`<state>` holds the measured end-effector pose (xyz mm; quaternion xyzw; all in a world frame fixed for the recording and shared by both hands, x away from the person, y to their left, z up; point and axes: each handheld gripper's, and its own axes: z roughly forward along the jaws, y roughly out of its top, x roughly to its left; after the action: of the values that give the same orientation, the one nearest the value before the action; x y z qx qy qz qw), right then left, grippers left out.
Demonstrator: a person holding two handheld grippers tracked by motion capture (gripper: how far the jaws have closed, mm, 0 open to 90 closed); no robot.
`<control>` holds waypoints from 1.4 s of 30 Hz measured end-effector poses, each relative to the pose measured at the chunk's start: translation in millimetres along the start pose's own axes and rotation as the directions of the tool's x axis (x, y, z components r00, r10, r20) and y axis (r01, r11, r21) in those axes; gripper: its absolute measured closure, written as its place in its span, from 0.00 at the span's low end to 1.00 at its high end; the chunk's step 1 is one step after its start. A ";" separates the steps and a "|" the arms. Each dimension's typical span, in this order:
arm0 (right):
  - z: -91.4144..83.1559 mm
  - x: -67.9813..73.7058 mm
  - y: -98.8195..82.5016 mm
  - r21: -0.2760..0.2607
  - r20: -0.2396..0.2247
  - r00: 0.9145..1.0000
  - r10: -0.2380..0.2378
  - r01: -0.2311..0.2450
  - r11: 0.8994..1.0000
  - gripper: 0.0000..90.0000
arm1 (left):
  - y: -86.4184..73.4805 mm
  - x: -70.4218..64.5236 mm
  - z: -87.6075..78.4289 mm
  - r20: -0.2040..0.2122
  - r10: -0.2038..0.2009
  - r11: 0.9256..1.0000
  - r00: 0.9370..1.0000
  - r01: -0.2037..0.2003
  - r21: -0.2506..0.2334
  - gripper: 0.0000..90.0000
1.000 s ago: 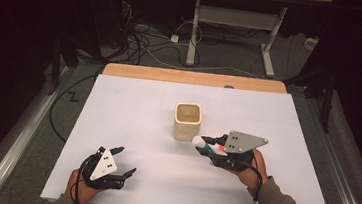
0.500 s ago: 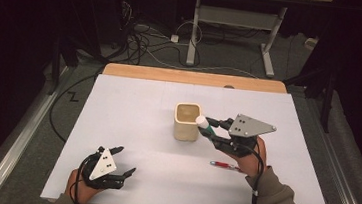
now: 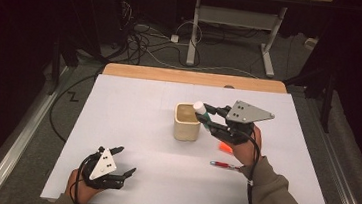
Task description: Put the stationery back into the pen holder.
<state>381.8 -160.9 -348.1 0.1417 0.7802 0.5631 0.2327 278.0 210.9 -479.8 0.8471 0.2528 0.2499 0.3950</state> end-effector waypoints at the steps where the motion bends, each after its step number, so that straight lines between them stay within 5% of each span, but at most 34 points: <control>1: 2.2 -0.6 0.5 -0.006 0.005 1.000 0.002 -0.002 1.000 0.74 | 0.0 0.0 0.0 0.000 0.000 1.000 1.000 0.000 0.000 0.25; 25: 46.3 -9.1 -7.2 -0.047 0.028 0.997 0.078 -0.077 0.996 0.74 | -2.0 2.1 -0.9 0.009 0.002 1.000 1.000 -0.002 0.000 0.25; 42: 56.6 -11.1 -24.2 -0.048 0.045 0.993 0.111 -0.109 0.993 0.73 | -1.9 1.5 -0.3 0.016 0.006 1.000 1.000 -0.006 0.001 0.25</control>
<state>421.8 -128.1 -383.3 0.1926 0.7524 0.5890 0.2232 278.5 213.1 -480.8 0.8500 0.2470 0.2442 0.3959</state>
